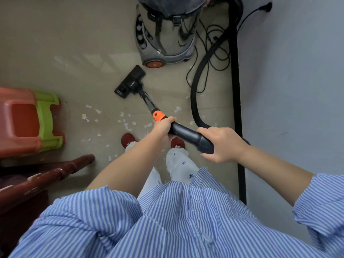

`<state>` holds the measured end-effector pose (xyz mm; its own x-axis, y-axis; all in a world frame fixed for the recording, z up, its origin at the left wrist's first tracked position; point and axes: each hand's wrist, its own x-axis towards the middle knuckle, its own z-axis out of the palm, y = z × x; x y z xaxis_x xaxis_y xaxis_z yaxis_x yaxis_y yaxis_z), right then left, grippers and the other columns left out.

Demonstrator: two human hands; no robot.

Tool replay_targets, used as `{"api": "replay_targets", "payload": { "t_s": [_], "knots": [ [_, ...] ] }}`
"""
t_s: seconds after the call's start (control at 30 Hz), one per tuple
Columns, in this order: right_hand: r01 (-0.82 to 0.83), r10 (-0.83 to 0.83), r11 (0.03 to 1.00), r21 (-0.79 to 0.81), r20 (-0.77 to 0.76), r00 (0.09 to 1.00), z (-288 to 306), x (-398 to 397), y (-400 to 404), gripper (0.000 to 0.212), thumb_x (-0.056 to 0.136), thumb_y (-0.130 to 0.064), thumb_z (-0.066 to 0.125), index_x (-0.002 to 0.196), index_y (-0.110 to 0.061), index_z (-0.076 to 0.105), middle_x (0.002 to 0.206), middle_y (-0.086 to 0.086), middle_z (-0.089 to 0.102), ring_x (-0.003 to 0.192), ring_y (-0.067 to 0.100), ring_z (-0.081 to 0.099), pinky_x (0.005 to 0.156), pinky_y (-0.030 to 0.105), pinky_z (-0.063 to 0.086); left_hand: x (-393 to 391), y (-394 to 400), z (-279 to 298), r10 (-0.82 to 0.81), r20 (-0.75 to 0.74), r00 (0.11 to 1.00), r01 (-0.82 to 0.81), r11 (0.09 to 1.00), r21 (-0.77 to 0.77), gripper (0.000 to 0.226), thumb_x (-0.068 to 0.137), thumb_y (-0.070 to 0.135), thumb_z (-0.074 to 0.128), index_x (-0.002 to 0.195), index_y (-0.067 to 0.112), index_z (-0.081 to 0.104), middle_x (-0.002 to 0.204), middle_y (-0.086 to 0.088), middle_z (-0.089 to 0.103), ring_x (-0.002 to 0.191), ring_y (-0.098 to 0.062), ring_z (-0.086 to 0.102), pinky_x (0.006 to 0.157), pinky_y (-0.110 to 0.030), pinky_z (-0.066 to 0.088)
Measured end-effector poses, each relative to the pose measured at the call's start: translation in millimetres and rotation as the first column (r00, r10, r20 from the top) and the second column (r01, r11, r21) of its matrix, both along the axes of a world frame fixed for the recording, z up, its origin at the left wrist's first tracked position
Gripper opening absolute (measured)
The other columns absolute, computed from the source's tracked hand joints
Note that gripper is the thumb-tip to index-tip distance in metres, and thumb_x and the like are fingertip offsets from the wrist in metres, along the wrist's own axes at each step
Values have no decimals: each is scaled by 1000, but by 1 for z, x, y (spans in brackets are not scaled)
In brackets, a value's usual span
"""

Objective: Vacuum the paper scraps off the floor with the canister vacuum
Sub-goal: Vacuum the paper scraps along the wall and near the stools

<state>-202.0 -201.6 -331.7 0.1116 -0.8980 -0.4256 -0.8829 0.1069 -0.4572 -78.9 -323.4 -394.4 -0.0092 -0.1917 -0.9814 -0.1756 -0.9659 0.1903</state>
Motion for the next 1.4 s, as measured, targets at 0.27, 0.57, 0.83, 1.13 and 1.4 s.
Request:
{"api": "replay_targets", "payload": {
  "t_s": [0.27,0.57,0.83,1.13,1.4],
  "knots": [
    [-12,7,996,-85,-63,998,-31,48,-68,58,52,-37,70,99,-4,59,60,7,60,43,25,55,38,24,40,46,-76,-21,-49,-27,998,49,999,-1,23,91,10,57,108,5,42,98,-12,54,84,-22,56,78,-31,47],
    [197,-192,969,-151,52,980,-66,148,-151,56,62,-47,47,93,-3,64,59,8,59,44,28,55,38,27,43,119,-178,-42,-117,-13,993,117,993,-8,20,96,9,47,76,6,42,73,-8,49,63,-17,49,78,-31,41],
    [237,-237,972,1,-3,972,-63,183,-228,58,76,-34,66,127,-14,46,104,11,60,96,32,57,74,34,42,151,-245,-33,-55,-79,995,48,995,-90,27,97,4,44,70,5,39,70,-8,44,61,-16,45,57,-26,40],
    [262,-292,933,245,92,952,-41,236,-208,52,71,-25,70,115,-13,45,96,4,56,83,24,50,66,31,39,195,-211,-27,-35,-13,999,32,982,-185,26,93,-1,47,71,8,35,69,-9,43,58,-18,43,67,-33,41],
    [231,-284,944,236,224,932,0,280,-124,55,72,-24,71,121,-17,46,101,2,61,91,23,57,77,34,47,255,-125,-3,5,77,997,16,961,-275,23,89,-2,50,74,8,36,71,-9,43,62,-20,47,76,-31,40]
  ]
}}
